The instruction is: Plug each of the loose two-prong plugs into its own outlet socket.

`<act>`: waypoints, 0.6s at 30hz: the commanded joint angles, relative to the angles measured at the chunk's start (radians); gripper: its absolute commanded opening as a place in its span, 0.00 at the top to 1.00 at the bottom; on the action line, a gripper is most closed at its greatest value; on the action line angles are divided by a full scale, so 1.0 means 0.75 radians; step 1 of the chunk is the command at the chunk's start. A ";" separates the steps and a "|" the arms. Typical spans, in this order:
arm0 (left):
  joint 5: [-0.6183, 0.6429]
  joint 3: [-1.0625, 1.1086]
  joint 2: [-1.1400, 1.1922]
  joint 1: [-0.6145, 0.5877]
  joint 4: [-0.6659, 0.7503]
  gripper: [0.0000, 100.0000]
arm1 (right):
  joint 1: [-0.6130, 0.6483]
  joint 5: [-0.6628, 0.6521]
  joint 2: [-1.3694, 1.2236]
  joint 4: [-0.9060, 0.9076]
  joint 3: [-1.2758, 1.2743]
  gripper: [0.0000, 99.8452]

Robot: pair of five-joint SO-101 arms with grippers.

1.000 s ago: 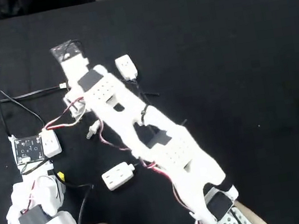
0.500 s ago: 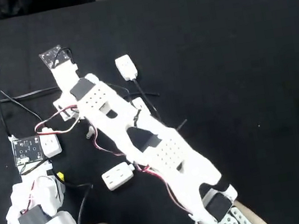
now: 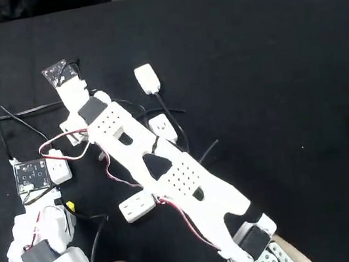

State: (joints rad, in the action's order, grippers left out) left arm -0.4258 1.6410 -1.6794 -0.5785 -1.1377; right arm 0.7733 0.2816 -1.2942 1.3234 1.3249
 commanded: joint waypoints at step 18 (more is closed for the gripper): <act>-0.016 -0.009 -0.010 0.036 0.027 0.77 | 0.014 -0.016 0.218 0.552 0.470 0.99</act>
State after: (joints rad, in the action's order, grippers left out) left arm -0.4273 1.6410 -1.6794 -0.5692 -1.1377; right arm 0.7779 0.2800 -1.2681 1.6625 1.6164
